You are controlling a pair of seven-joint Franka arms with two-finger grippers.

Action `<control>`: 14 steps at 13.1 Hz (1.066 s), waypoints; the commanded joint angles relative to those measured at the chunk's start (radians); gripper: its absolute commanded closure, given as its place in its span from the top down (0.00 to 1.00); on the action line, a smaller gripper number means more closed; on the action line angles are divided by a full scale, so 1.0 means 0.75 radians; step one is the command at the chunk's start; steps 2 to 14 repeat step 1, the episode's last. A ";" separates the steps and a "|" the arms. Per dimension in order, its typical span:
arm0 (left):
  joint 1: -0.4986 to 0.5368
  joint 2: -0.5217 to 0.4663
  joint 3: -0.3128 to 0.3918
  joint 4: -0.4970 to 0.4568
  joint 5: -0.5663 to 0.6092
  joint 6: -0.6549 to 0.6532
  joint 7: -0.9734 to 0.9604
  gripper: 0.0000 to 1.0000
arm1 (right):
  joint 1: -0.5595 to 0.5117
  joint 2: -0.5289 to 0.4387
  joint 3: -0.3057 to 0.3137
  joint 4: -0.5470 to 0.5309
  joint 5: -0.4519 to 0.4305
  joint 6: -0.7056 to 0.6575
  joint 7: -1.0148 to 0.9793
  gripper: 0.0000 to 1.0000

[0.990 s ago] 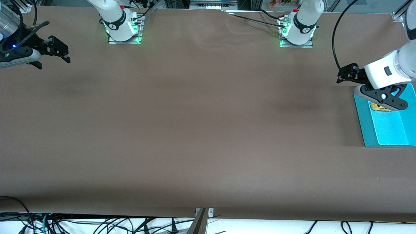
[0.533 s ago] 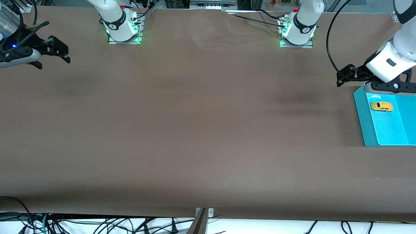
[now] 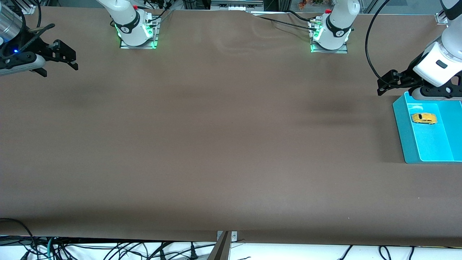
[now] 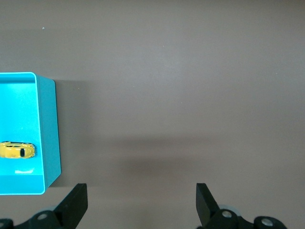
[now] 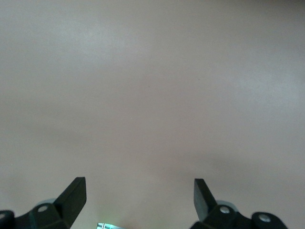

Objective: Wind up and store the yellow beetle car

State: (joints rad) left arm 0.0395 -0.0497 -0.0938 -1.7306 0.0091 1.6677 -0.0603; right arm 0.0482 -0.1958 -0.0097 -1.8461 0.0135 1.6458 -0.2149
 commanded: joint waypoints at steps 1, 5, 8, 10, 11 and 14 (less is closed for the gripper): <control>-0.004 -0.034 0.004 -0.018 -0.031 -0.015 -0.014 1.00 | 0.020 -0.021 -0.012 -0.001 -0.020 -0.022 0.014 1.00; -0.004 -0.034 0.004 -0.018 -0.031 -0.015 -0.014 1.00 | 0.020 -0.021 -0.012 -0.001 -0.020 -0.022 0.014 1.00; -0.004 -0.034 0.004 -0.018 -0.031 -0.015 -0.014 1.00 | 0.020 -0.021 -0.012 -0.001 -0.020 -0.022 0.014 1.00; -0.004 -0.034 0.004 -0.018 -0.031 -0.015 -0.014 1.00 | 0.020 -0.021 -0.012 -0.001 -0.020 -0.022 0.014 1.00; -0.004 -0.034 0.004 -0.018 -0.031 -0.015 -0.014 1.00 | 0.020 -0.021 -0.012 -0.001 -0.020 -0.022 0.014 1.00; -0.004 -0.034 0.004 -0.018 -0.031 -0.015 -0.014 1.00 | 0.020 -0.021 -0.012 -0.001 -0.020 -0.022 0.014 1.00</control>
